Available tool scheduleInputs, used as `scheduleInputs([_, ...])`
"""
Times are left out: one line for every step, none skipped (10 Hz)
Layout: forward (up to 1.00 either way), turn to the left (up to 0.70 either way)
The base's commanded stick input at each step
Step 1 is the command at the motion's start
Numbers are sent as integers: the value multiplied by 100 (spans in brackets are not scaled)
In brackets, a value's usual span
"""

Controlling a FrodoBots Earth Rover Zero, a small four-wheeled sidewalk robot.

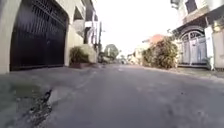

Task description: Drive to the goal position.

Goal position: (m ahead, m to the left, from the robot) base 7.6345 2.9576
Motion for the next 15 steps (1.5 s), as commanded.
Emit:
scheduleInputs([100,0])
scheduleInputs([100,0])
scheduleInputs([100,0])
scheduleInputs([100,0])
scheduleInputs([100,0])
scheduleInputs([100,0])
scheduleInputs([100,0])
scheduleInputs([100,0])
scheduleInputs([100,0])
scheduleInputs([100,-13])
scheduleInputs([100,-40])
scheduleInputs([100,-40])
scheduleInputs([100,-40])
scheduleInputs([100,-40])
scheduleInputs([100,-14])
